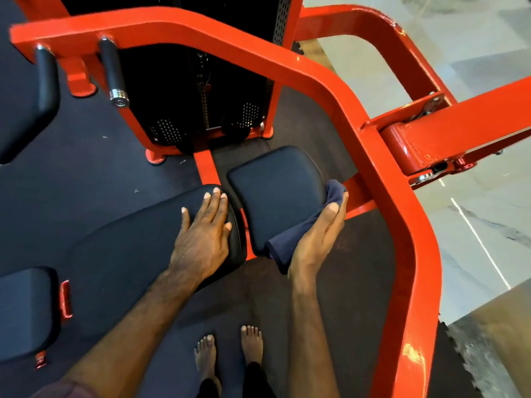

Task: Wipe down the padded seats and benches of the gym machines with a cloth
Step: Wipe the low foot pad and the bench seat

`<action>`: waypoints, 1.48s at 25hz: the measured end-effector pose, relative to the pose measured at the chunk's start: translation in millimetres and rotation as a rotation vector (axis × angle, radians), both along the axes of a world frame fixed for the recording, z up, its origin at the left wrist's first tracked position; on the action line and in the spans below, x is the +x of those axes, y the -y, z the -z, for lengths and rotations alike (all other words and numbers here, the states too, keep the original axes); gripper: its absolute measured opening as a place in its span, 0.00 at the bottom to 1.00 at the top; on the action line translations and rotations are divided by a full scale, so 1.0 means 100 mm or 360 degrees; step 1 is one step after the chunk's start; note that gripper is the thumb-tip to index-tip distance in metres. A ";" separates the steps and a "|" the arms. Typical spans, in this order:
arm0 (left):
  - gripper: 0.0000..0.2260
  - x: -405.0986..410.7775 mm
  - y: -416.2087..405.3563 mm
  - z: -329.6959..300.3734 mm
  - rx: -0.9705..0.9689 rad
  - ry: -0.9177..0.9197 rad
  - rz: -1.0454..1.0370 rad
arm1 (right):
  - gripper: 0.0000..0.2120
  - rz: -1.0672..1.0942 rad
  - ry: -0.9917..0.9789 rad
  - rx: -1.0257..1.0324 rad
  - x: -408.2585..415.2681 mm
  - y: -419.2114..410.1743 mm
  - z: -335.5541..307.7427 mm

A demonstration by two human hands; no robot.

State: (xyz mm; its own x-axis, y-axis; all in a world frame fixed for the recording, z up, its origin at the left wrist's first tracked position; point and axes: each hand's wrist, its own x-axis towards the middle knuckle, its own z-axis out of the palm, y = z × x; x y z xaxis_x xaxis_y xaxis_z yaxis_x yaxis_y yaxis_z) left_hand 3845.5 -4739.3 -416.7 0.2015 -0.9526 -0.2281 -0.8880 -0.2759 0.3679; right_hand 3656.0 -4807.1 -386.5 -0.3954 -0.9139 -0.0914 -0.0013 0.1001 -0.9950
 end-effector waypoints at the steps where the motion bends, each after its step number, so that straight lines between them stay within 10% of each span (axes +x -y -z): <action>1: 0.28 -0.01 -0.03 0.03 -0.0036 0.0000 -0.0004 | 0.29 -0.0013 -0.0130 -0.0023 -0.01 -0.05 0.01; 25: 0.29 -0.09 0.01 0.00 -0.0081 -0.0078 -0.0138 | 0.23 -0.1616 -0.1699 -0.0021 -0.04 1.52 -0.72; 31: 0.29 -0.15 -0.01 0.01 -0.0139 -0.0115 -0.0231 | 0.26 -0.2296 -0.2899 0.0010 0.99 1.63 -0.87; 37: 0.30 -0.16 0.00 0.02 -0.0153 -0.0151 -0.0263 | 0.17 -0.2862 -0.2285 0.0570 0.97 1.86 -1.21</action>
State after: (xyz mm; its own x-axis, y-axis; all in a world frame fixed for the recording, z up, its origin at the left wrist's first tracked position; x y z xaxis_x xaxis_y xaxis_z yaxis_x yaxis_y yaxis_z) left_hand 3829.3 -4739.4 -418.4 0.3385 -0.9268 -0.1629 -0.7937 -0.3742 0.4795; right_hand 3753.0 -4993.1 -265.6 0.5630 -0.3060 -0.7677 -0.6841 -0.6938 -0.2251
